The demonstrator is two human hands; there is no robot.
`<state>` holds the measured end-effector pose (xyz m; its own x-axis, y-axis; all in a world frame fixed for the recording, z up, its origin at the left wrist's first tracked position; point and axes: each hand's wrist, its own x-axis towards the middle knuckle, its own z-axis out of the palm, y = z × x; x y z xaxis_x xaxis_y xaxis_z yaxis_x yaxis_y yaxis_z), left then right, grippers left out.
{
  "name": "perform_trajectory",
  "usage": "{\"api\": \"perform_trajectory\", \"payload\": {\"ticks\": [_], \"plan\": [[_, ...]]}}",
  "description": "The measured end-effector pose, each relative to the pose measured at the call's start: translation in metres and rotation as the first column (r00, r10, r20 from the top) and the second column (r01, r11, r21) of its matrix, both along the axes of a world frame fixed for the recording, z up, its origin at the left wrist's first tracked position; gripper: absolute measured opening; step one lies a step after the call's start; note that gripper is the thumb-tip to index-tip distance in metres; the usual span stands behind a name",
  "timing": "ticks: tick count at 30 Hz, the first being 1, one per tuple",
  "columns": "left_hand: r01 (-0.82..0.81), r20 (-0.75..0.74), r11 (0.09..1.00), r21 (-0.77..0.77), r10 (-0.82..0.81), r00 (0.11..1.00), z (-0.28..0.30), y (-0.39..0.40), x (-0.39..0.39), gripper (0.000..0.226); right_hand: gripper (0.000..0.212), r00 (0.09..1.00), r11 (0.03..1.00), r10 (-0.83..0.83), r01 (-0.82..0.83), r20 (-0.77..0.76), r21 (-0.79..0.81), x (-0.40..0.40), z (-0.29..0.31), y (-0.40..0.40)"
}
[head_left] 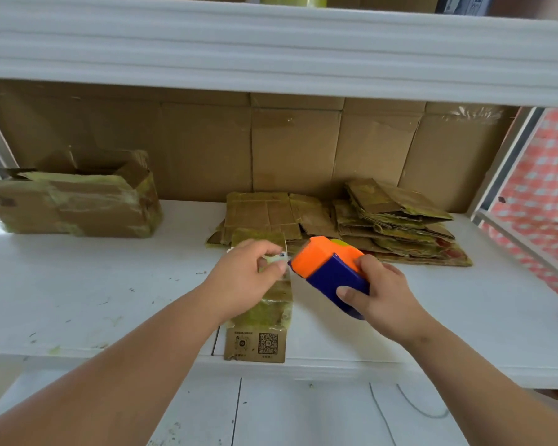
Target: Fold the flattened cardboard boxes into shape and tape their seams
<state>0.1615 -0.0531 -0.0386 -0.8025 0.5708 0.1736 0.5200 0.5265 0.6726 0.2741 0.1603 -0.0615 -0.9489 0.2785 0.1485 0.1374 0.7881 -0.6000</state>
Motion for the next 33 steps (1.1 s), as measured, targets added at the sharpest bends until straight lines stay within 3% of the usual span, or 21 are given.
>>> {"api": "perform_trajectory", "payload": {"ticks": [4, 7, 13, 17, 22, 29, 33], "plan": [[-0.051, 0.365, 0.965, 0.257, -0.048, 0.930, 0.014, 0.006, 0.006, 0.034, 0.032, 0.994, 0.994, 0.105, -0.106, -0.036, -0.027, 0.011, 0.010, -0.013], [-0.089, 0.508, 0.943, 0.321, -0.092, 0.856, 0.017, 0.000, 0.006, 0.030, 0.034, 0.990, 0.991, 0.135, -0.134, -0.048, 0.023, 0.015, 0.011, -0.017], [-0.007, 0.562, 0.955, 0.297, -0.169, 0.809, 0.020, -0.015, 0.014, 0.026, 0.041, 0.985, 0.986, 0.164, -0.164, -0.058, 0.001, 0.022, 0.011, -0.021], [0.043, 0.545, 0.940, 0.338, -0.233, 0.805, 0.020, -0.022, 0.017, 0.036, 0.041, 0.980, 0.981, 0.186, -0.189, -0.077, -0.033, 0.025, 0.014, -0.021], [0.019, 0.584, 0.913, 0.407, -0.276, 0.763, 0.018, -0.025, 0.015, 0.010, 0.033, 0.977, 0.976, 0.198, -0.204, -0.078, -0.079, 0.027, 0.020, -0.023], [-0.044, 0.652, 0.911, 0.409, -0.258, 0.713, 0.022, -0.023, 0.022, 0.020, 0.029, 0.979, 0.975, 0.192, -0.198, -0.069, -0.098, 0.030, 0.024, -0.024], [-0.060, 0.665, 0.920, 0.386, -0.233, 0.710, 0.024, -0.023, 0.026, 0.012, 0.031, 0.983, 0.978, 0.164, -0.173, -0.081, -0.120, 0.030, 0.024, -0.025]]}}
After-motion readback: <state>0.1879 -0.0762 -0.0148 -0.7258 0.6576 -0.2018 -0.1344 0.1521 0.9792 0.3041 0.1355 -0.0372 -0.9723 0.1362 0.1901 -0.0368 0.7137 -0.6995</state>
